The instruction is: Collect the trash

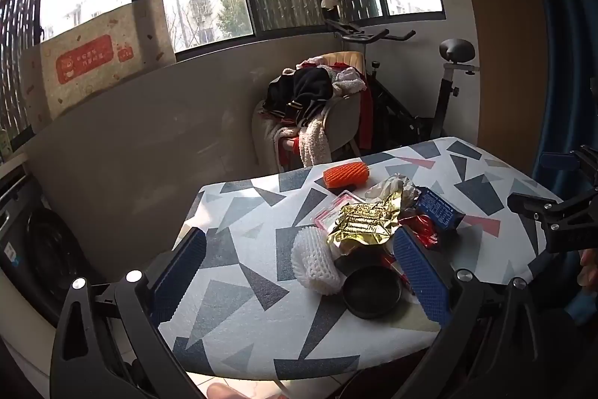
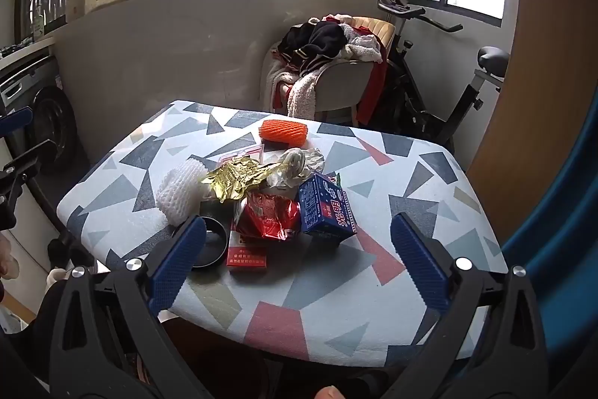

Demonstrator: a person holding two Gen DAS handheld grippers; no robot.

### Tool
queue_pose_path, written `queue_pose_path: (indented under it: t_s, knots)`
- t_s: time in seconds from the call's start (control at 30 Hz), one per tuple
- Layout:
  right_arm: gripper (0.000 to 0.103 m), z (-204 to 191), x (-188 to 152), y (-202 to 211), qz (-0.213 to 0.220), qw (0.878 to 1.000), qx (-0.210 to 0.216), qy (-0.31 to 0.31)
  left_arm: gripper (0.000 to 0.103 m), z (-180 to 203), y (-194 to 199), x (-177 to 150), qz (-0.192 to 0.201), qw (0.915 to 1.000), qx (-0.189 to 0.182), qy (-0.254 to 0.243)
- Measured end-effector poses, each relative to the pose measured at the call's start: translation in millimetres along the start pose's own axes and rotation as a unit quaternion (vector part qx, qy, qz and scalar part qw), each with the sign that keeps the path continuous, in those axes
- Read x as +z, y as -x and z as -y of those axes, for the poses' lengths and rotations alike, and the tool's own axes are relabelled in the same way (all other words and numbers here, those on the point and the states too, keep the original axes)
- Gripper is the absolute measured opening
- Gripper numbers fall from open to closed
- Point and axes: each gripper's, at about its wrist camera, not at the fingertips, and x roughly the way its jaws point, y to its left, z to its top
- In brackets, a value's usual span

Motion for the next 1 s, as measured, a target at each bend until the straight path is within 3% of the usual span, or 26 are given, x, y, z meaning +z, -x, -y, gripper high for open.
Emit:
queue_pose_path:
  t_s: [1.0]
  knots:
    - [0.097,-0.4,-4.0,-3.7,-0.001,1.0,-0.001,-0.002,0.098,-1.1,-2.8,-2.0,-0.001,1.0,-0.001,0.0]
